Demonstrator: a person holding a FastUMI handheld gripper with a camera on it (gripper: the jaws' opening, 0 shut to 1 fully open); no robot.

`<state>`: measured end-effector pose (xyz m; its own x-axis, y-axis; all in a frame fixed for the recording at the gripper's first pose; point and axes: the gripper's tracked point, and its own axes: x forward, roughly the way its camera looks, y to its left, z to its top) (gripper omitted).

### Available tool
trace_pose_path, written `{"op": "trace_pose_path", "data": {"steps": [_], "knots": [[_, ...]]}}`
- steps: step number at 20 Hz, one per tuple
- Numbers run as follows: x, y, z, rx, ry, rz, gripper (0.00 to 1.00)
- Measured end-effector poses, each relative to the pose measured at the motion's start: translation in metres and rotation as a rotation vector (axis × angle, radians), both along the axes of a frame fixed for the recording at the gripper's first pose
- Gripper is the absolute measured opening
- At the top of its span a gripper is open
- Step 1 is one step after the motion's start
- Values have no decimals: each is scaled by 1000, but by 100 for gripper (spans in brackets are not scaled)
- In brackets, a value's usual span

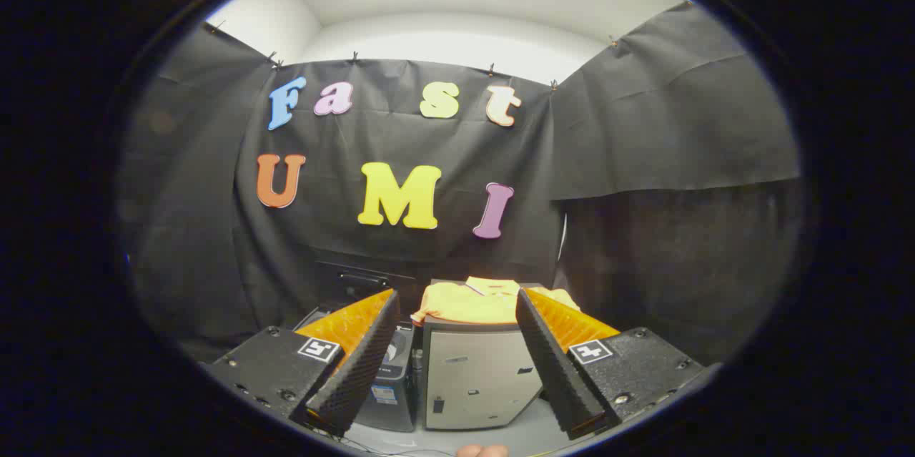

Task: Put the clothes into the washing machine and then close the washing machine lid.

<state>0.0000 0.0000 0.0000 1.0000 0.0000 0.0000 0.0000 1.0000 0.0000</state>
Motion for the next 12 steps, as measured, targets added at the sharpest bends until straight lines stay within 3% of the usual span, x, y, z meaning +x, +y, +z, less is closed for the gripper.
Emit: {"op": "trace_pose_path", "data": {"steps": [12], "knots": [[6, 3, 2, -4, -3, 11, 100]]}}
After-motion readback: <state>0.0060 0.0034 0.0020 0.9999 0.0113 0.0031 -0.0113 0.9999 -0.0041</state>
